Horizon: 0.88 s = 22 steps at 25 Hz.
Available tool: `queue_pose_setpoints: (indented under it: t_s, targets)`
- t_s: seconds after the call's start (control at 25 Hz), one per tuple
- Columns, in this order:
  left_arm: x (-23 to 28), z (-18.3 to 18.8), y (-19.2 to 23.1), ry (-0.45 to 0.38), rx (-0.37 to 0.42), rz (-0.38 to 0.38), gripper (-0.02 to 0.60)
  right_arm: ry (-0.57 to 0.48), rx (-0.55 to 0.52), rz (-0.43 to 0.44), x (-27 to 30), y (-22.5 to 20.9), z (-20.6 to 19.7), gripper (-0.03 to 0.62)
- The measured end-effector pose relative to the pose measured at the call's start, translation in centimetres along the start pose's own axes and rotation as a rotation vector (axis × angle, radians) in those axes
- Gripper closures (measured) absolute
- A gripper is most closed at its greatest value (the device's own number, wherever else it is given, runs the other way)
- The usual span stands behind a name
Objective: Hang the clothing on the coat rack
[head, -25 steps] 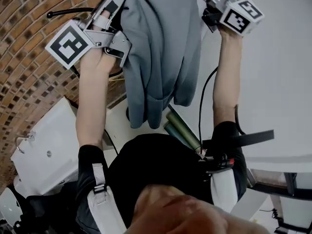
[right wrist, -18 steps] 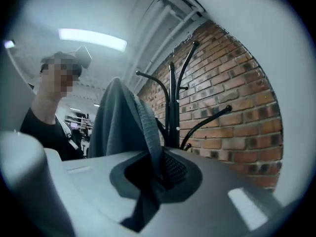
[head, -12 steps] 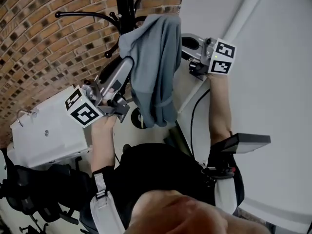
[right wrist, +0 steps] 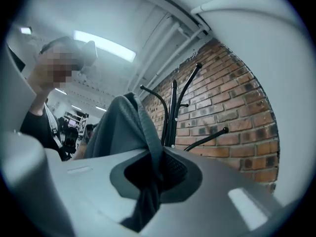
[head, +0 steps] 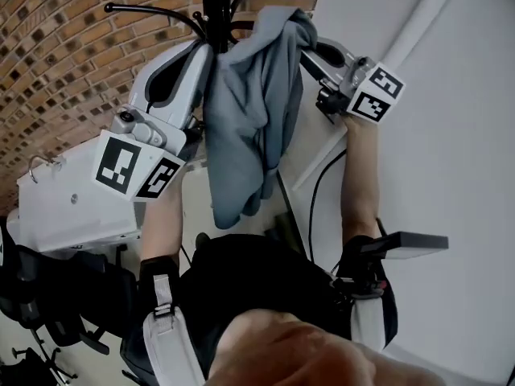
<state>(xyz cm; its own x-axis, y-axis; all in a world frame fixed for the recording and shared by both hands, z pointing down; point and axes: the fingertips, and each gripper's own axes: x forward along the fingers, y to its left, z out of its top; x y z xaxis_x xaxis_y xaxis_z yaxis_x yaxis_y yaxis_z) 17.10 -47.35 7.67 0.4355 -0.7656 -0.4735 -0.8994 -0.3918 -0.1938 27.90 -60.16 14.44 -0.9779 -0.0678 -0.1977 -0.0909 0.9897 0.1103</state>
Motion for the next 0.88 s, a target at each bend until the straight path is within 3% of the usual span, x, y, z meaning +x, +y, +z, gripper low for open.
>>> queue_pose_setpoints:
  t_s: [0.08,0.16,0.24,0.32,0.36,0.44,0.6,0.76,0.88]
  targets:
    - [-1.4,0.8,2.8,-0.009,0.025,0.131,0.580,0.037,-0.001,0.009,0.6,0.1,-0.5,0.577]
    - [-2.4,2.8,2.4,-0.045,0.096,0.166,0.579,0.036,0.008,0.008,1.3,0.0,-0.2,0.578]
    - [-2.0,4.3,-1.9,-0.056,0.213,0.057,0.579,0.026,0.001,-0.010,2.1,-0.7,0.7,0.579]
    - [-0.4,3.4,-6.5,0.003,0.372,-0.087,0.579,0.014,-0.008,-0.020,3.0,-1.6,1.8,0.579]
    - [0.5,2.6,-7.5,0.030,0.452,-0.114,0.580,0.006,-0.012,-0.024,3.4,-2.1,2.4,0.579]
    - [2.0,0.9,-7.2,0.074,0.554,-0.085,0.578,-0.020,-0.019,-0.037,4.0,-2.8,3.5,0.579]
    - [3.6,-2.1,-5.8,0.194,0.638,-0.061,0.580,-0.070,-0.050,-0.067,5.7,-3.9,6.6,0.577]
    - [3.7,-2.0,-6.5,0.189,0.695,-0.066,0.579,-0.092,-0.134,-0.071,9.1,-3.7,10.6,0.577]
    - [3.9,-2.0,-6.6,0.198,0.792,-0.033,0.578,-0.110,-0.230,-0.105,11.8,-3.6,13.9,0.577]
